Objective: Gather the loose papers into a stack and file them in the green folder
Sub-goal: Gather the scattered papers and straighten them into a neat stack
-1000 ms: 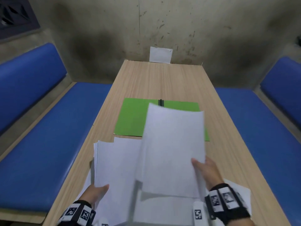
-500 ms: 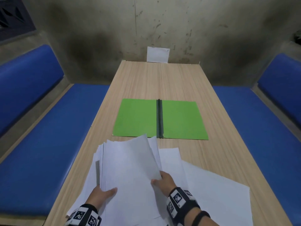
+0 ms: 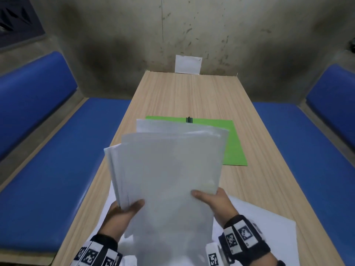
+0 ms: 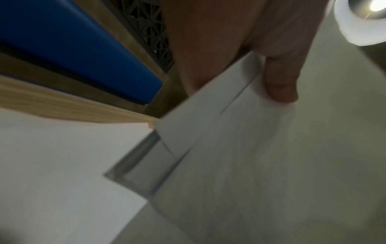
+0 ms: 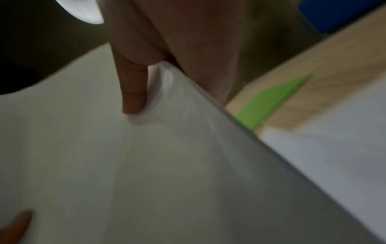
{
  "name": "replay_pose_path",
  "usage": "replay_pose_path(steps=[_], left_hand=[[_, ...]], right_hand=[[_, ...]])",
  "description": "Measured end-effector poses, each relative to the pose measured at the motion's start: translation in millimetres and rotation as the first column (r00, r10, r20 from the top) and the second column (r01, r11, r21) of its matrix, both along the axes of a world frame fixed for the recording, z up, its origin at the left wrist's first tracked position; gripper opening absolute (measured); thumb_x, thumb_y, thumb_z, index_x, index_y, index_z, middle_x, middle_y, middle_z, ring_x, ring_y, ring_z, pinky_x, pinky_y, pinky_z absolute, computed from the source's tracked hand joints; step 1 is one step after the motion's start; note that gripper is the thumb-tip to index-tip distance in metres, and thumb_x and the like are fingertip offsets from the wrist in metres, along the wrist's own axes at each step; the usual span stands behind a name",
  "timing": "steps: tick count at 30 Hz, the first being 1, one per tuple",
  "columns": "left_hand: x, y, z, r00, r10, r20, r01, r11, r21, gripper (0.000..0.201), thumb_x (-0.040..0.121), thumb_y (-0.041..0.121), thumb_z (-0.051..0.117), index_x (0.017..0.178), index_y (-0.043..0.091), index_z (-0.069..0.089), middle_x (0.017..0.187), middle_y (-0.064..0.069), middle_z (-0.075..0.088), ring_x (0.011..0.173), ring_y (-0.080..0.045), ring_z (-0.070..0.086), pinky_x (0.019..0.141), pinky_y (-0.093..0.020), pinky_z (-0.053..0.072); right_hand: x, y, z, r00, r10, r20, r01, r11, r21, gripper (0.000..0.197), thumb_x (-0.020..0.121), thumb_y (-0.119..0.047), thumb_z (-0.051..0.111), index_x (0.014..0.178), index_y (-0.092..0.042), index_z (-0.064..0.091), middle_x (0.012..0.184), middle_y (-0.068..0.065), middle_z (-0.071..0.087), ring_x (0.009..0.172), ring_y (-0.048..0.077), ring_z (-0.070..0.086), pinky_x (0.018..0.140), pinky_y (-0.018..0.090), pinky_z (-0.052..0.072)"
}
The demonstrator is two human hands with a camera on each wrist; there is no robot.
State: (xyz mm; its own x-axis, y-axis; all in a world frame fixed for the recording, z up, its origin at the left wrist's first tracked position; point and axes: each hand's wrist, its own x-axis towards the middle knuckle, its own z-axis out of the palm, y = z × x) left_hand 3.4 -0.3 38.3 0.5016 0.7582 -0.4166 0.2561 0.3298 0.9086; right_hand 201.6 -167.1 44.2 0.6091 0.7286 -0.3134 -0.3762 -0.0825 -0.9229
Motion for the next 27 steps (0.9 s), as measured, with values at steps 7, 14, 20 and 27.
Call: replay_pose_path(steps=[7,14,20,27], left_hand=[[10,-13,44,0.973,-0.187,0.133,0.16,0.969,0.188,0.065,0.014,0.054,0.087,0.073,0.031,0.073,0.075,0.009,0.076,0.074,-0.009,0.069,0.064,-0.027,0.054],[15,-7,34,0.976,-0.209,0.069,0.191,0.96,0.203,0.053,0.032,0.034,0.085,0.082,0.024,0.069,0.08,0.007,0.076,0.082,-0.017,0.07,0.066,-0.026,0.054],[19,-10,17,0.989,-0.147,0.026,0.139,0.971,0.192,0.042,0.046,0.045,0.074,0.083,0.027,0.069,0.089,-0.011,0.073,0.089,-0.028,0.067,0.08,-0.046,0.054],[8,19,27,0.991,0.133,-0.013,-0.128,0.976,0.178,0.012,0.079,0.021,0.07,0.081,0.011,0.065,0.076,-0.004,0.069,0.081,-0.027,0.061,0.077,-0.035,0.049]], right_hand=[[6,-18,41,0.961,0.037,0.273,-0.044,0.999,0.021,0.023,0.07,-0.006,0.076,0.088,-0.019,0.071,0.088,0.0,0.076,0.085,0.014,0.07,0.078,0.027,0.057],[8,-18,33,0.952,-0.012,0.305,0.001,0.999,0.037,0.045,0.064,-0.014,0.082,0.105,-0.02,0.065,0.101,0.0,0.072,0.092,0.014,0.068,0.069,0.021,0.053],[17,-20,14,0.945,0.029,0.325,0.007,0.994,-0.108,0.018,0.072,-0.008,0.076,0.088,-0.01,0.069,0.081,-0.002,0.075,0.079,0.015,0.068,0.068,0.023,0.055],[41,-56,-42,0.909,0.125,0.399,0.141,0.807,-0.573,0.031,0.079,-0.018,0.069,0.106,-0.019,0.055,0.101,0.001,0.055,0.094,0.018,0.054,0.078,0.023,0.042]])
